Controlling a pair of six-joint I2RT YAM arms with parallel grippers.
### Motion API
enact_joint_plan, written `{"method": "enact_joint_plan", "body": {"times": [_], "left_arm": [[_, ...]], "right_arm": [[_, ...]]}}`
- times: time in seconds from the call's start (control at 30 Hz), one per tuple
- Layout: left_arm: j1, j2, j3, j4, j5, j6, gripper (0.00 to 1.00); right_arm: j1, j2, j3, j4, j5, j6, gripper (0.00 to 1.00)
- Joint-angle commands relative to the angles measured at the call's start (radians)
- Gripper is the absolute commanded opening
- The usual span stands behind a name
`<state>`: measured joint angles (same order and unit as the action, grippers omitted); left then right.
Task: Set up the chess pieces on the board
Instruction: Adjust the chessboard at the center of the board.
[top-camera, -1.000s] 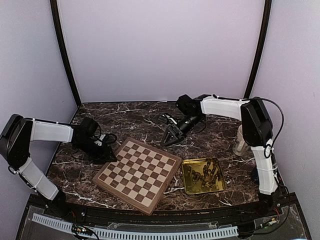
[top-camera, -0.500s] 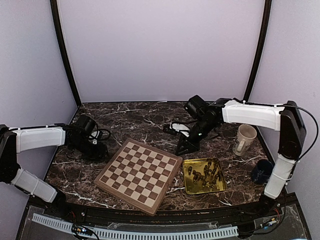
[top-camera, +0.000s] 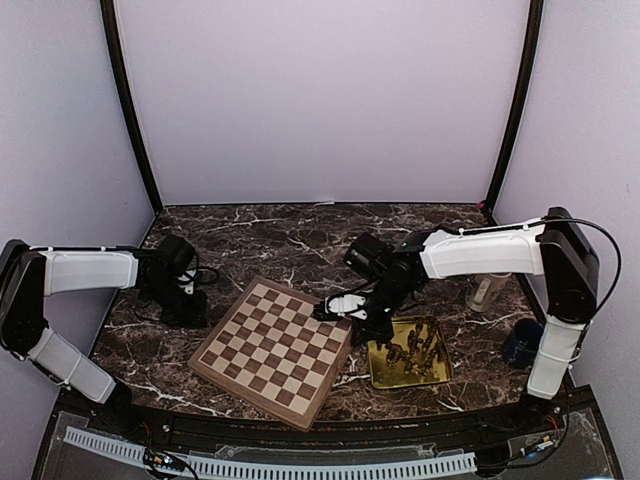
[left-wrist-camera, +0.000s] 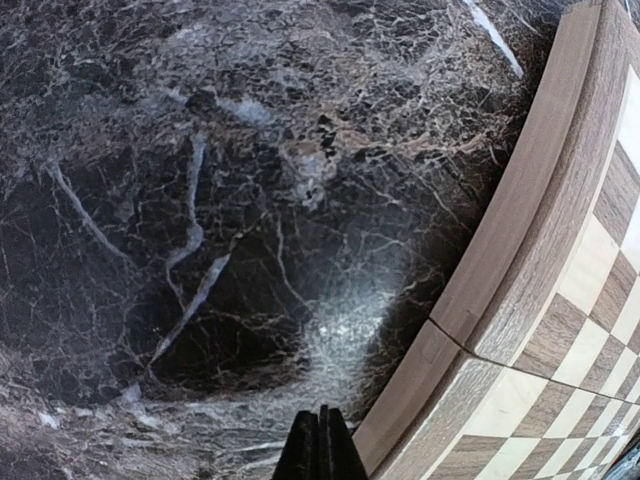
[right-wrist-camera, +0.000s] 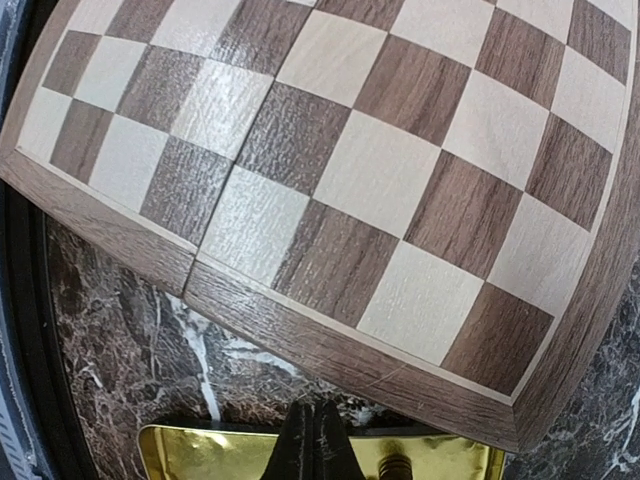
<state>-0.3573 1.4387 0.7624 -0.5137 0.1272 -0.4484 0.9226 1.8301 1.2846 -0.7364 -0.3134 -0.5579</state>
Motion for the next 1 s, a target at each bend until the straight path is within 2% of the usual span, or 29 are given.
{"method": "enact_joint_plan", "body": {"times": [0.0,0.37,0.6,0.87,0.97], "left_arm": [[0.003,0.01,-0.025,-0.009,0.037,0.007,0.0],[-0.009,0.023,-0.063,0.033,0.149,0.004,0.0],[-0.06,0.043,-0.032,0.083,0.221,-0.001,0.0],[-0.074,0.066,-0.001,0.12,0.182,-0.015,0.0],[-0.075,0.081,0.029,0.083,0.146,-0.008,0.0]], "right_arm": [[0.013,0.036,-0.005,0.02,0.053,-0.017,0.0],[-0.018,0.132,0.092,0.11,0.219,0.042,0.0],[-0.092,0.186,0.202,0.116,0.234,0.058,0.0],[-0.13,0.23,0.227,0.131,0.219,0.081,0.0],[-0.144,0.224,0.241,0.114,0.225,0.084,0.0]]}}
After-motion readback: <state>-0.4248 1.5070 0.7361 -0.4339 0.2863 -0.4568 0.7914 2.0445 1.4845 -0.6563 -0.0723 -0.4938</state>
